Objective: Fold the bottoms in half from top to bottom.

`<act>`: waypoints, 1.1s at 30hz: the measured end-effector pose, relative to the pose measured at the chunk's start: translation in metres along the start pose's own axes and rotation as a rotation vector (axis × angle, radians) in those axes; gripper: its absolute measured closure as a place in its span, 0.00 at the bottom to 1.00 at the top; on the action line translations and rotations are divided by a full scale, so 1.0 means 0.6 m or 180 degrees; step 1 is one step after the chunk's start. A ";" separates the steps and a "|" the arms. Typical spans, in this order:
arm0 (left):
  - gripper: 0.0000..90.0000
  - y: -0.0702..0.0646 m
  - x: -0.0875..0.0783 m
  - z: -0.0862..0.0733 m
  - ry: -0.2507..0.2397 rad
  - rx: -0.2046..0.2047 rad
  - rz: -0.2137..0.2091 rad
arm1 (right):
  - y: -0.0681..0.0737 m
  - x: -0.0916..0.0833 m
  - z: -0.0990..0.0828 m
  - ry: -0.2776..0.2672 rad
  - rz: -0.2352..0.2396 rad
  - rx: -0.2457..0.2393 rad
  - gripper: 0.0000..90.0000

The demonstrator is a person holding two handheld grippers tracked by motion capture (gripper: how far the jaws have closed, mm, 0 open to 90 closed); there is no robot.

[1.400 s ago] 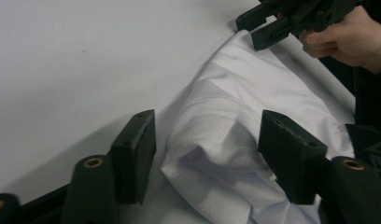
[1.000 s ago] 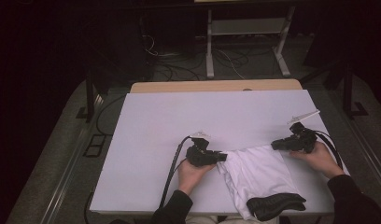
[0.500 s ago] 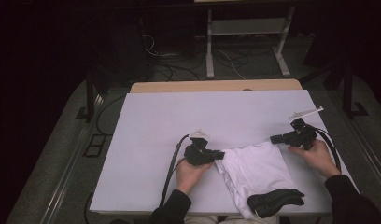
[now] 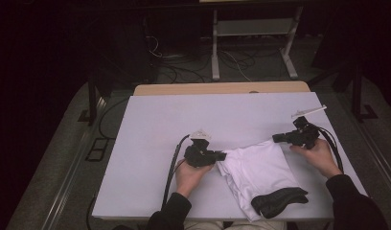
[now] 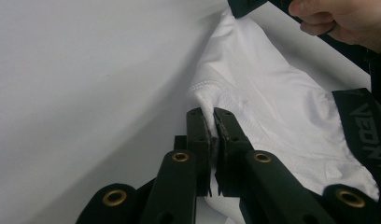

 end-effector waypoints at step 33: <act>0.94 0.065 -0.073 0.031 -0.0027 0.0002 0.0293 | 0.016 0.070 0.076 -0.0030 0.0028 -0.0019 0.97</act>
Point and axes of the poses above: each handheld gripper's, and its own axes: x roughly forward along the jaws, z roughly out of its top, y roughly to its left, the point moved 7 cm from there along x, roughly forward along the jaws, and after that the axes turned 11 degrees about -x, right-handed, at the moved point
